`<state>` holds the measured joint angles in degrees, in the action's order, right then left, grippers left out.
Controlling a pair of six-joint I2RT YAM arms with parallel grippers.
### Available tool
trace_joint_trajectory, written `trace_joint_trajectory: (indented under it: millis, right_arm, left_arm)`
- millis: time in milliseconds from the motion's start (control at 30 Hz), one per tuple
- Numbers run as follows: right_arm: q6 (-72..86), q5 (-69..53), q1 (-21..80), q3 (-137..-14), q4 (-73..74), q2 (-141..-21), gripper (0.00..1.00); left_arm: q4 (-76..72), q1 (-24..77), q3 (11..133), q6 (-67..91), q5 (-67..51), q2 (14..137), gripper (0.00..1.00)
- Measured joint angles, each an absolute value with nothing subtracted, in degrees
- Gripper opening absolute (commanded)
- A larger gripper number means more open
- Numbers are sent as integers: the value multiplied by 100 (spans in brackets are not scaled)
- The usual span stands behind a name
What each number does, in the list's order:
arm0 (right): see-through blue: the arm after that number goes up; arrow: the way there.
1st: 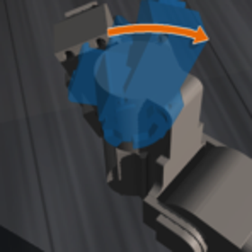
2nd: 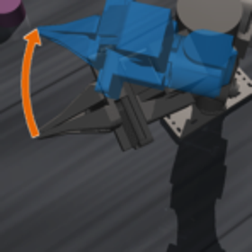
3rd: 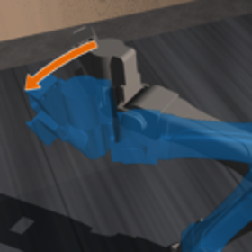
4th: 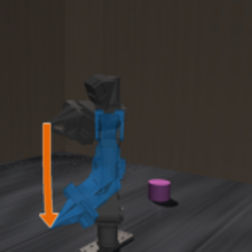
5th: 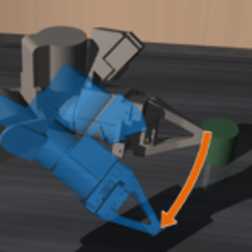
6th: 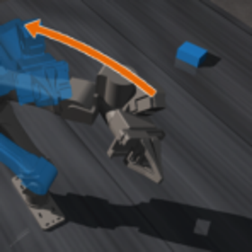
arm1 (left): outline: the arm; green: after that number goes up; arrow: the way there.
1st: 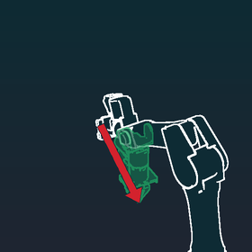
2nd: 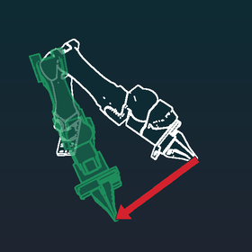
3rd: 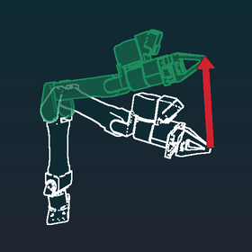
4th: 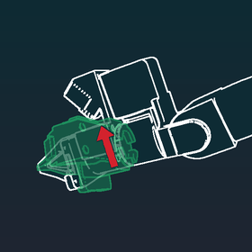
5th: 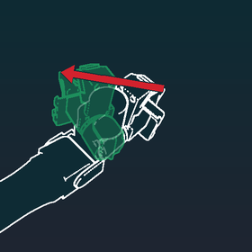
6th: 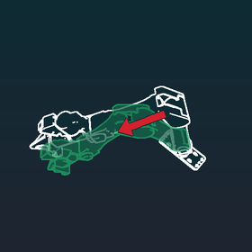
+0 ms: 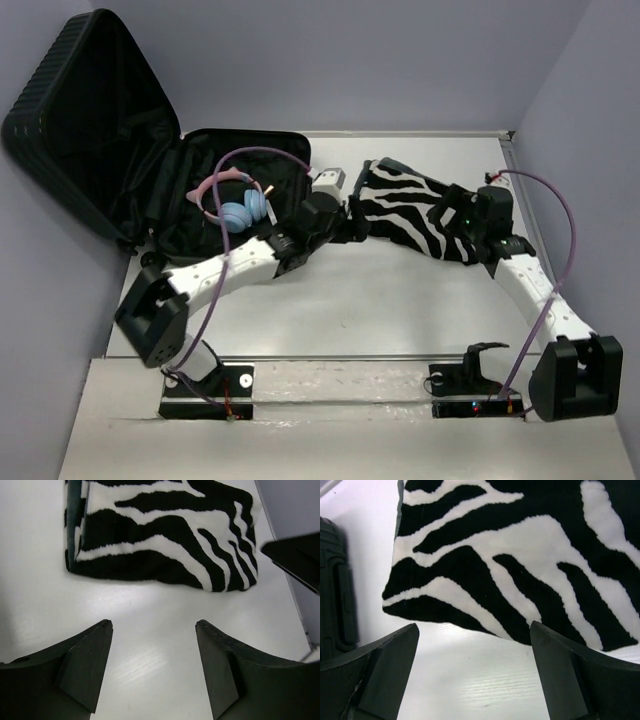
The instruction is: Pack the luggage
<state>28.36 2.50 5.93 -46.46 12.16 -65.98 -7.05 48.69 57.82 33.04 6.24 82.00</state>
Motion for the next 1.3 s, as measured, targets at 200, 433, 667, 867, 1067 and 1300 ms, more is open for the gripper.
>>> trace_joint_trajectory:
  millis: [200, 433, 667, 867, 1067, 1300]
  right_arm:
    - [3225, -279, -224, -4123, 1151, -6027, 100]
    - [3282, -814, -972, -4112, 1022, -5961, 100]
    - [3288, -1166, -1157, -4029, 954, -5948, 100]
    - [3301, -1269, -1352, -4029, 823, -6090, 100]
    - [3301, -952, -1872, -4029, 812, -6134, 100]
    - [3332, -607, -2215, -4032, 613, -7111, 100]
  left_arm:
    - [-191, 4831, 7915, 2860, 1354, 10385, 93]
    - [1374, 4438, 11998, 2211, 1313, 13360, 99]
    - [2283, 4016, 13605, 1944, 1280, 14785, 99]
    - [2373, 3948, 13780, 1857, 1177, 15128, 99]
    - [2058, 3977, 13826, 1885, 694, 15242, 93]
    - [1601, 3933, 13675, 2016, 285, 15242, 79]
